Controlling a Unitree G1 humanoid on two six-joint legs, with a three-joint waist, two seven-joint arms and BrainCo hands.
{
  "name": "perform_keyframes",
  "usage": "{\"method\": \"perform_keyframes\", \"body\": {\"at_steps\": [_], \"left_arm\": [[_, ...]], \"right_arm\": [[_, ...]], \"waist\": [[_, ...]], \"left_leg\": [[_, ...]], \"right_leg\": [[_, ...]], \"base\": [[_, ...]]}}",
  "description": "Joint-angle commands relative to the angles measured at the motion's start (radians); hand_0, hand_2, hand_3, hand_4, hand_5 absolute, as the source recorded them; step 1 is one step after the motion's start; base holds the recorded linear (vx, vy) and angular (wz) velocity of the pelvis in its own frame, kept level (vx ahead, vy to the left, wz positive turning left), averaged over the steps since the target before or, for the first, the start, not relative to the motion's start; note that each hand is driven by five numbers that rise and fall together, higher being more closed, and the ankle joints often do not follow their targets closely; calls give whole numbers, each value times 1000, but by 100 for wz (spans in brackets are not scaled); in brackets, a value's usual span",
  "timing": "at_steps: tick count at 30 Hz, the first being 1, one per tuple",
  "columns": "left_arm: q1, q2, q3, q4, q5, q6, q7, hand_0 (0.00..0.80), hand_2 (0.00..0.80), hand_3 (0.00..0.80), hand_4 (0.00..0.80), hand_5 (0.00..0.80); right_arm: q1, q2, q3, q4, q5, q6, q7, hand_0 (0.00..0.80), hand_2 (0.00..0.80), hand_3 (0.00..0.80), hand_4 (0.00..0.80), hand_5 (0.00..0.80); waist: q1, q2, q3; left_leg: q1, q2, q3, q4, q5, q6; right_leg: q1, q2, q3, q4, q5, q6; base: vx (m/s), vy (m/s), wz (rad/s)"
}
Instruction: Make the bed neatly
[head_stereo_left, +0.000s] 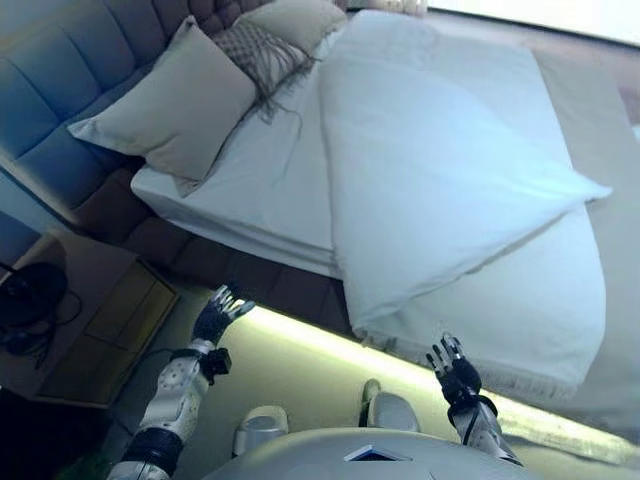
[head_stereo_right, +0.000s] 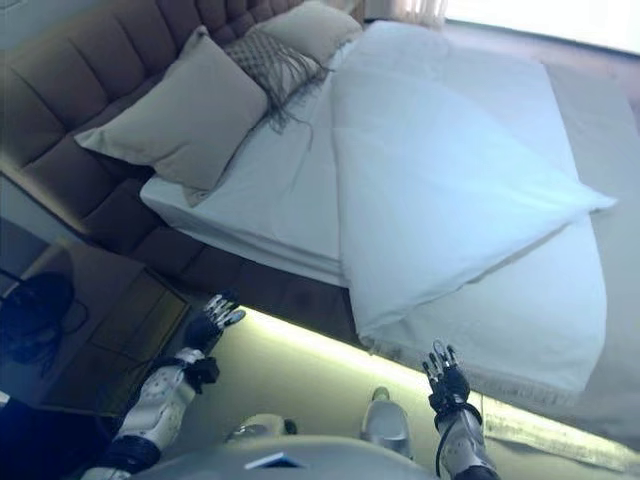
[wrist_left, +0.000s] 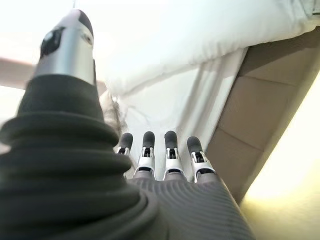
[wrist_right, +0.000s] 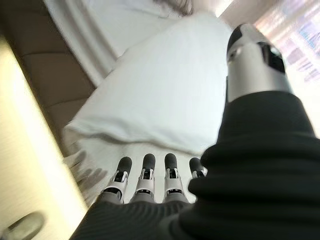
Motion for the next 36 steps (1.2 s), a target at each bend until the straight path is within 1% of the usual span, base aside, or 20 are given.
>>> {"method": "perform_keyframes", "body": {"at_steps": [1,4,6,8,9,10,11,13,14,17,20,22,24,26,28,29,30,32,34,36], "left_arm": [[-7,45,13,-112,-6,-57,-16,0,0,0,0,0],[-21,37,-12,-101,-3,-72,1,0,0,0,0,0],[-43,28,-39,-82,-10,-89,15,0,0,0,0,0],[-52,19,-51,-80,-13,-93,22,0,0,0,0,0],[-52,16,-53,-80,-13,-96,19,0,0,0,0,0],[-51,14,-56,-81,-10,-97,14,0,0,0,0,0],[-49,12,-59,-82,-3,-101,11,0,0,0,0,0],[-49,19,-64,-95,-1,-95,9,0,0,0,0,0],[-51,18,-63,-97,-1,-91,10,0,0,0,0,0],[-57,14,-53,-97,11,-75,8,0,0,0,0,0],[-52,10,-47,-95,22,-81,4,0,0,0,0,0],[-32,11,-31,-106,37,-78,-5,0,0,0,0,0],[-26,15,-22,-106,43,-75,-11,0,0,0,0,0],[-36,27,-15,-90,60,-78,-24,0,0,0,0,0],[-51,45,-20,-91,85,-73,-21,0,0,0,0,0],[-57,51,-24,-92,98,-76,-16,0,0,0,0,0],[-71,60,-37,-95,134,-86,4,0,0,0,0,0],[-95,83,-69,-99,264,-124,65,0,0,0,0,0],[-142,109,-117,-97,384,-153,124,0,0,0,0,0],[-176,125,-146,-107,430,-142,137,0,0,0,0,0]], "right_arm": [[-10,-17,16,-47,2,16,-4,0,0,0,0,0],[-23,-36,23,4,20,6,17,0,0,0,0,0],[-34,-52,28,31,30,-11,20,0,0,0,0,0],[-39,-67,26,43,44,-27,27,0,0,0,0,0],[-38,-71,20,43,51,-34,26,0,0,0,0,0],[-36,-73,13,39,56,-35,23,0,0,0,0,0],[-32,-73,6,29,64,-33,25,0,0,0,0,0],[-21,-68,0,2,67,-27,19,0,0,0,0,0],[-16,-67,2,-13,65,-24,9,0,0,0,0,0],[16,-56,2,-62,67,-20,-12,0,0,0,0,0],[42,-53,-3,-72,65,-24,11,0,0,0,0,0],[54,-49,-9,-63,65,-33,29,0,0,0,0,0],[53,-43,-15,-49,63,-36,43,0,0,0,0,0],[45,-36,-11,-26,61,-52,48,0,0,0,0,0],[45,-24,-11,-28,60,-59,29,0,0,0,0,0],[46,-20,-13,-35,63,-57,26,0,0,0,0,0],[47,-10,-10,-50,67,-60,23,0,0,0,0,0],[47,8,2,-76,46,-69,-1,0,0,0,0,0],[43,19,28,-112,33,-65,-43,0,0,0,0,0],[49,27,39,-123,30,-54,-55,0,0,0,0,0]], "waist": [[8,-13,-20],[1,-9,-30],[-9,-11,-32],[-11,-19,-24],[-10,-22,-16],[-8,-22,-10],[-6,-22,-3],[2,-8,9],[6,-5,13],[20,19,22],[41,38,27],[60,50,28],[65,55,24],[62,57,14],[57,61,2],[57,60,-1],[57,56,-6],[60,50,-15],[53,58,-19],[44,67,-17]], "left_leg": [[109,0,-22,63,118,46],[78,27,-24,128,206,31],[35,35,-11,236,260,23],[-39,25,-4,371,279,33],[-81,30,8,405,292,37],[-110,33,12,404,288,43],[-130,31,13,381,282,49],[-139,35,1,207,307,43],[-138,35,-5,156,316,38],[-173,62,3,-41,390,-10],[-218,69,-5,-162,445,-34],[-234,64,-13,-222,464,-39],[-242,60,-6,-210,446,-37],[-231,47,18,-189,376,-22],[-217,29,30,-180,351,-10],[-217,18,30,-171,342,-1],[-220,-5,24,-156,327,18],[-225,-42,14,-136,306,49],[-204,-81,10,-123,281,90],[-184,-96,22,-116,264,108]], "right_leg": [[-7,-36,55,-124,156,92],[22,15,55,-123,102,45],[43,41,57,-121,70,10],[59,60,59,-116,48,-20],[69,70,58,-112,38,-32],[76,76,57,-107,31,-35],[83,82,57,-102,24,-35],[106,103,62,-99,-2,-29],[116,104,63,-102,-10,-25],[160,106,33,-105,-46,-16],[208,104,26,-95,-88,-14],[259,95,29,-78,-131,-9],[289,80,33,-63,-157,-2],[304,46,27,-44,-172,15],[310,17,20,-25,-173,30],[309,6,22,-15,-168,37],[303,-15,26,11,-152,51],[288,-57,28,86,-124,69],[218,-121,32,283,-37,67],[152,-143,37,405,-15,54]], "base": [[241,-301,-9],[220,-303,-10],[197,-290,-6],[175,-280,9],[158,-229,9],[159,-176,7],[170,-94,7],[195,-18,8],[201,28,4],[233,40,7],[260,70,13],[301,75,-5],[267,88,-35],[332,153,-26],[313,183,-39],[277,180,-63],[252,183,-66],[229,200,-49],[232,280,-27],[221,221,-33]]}}
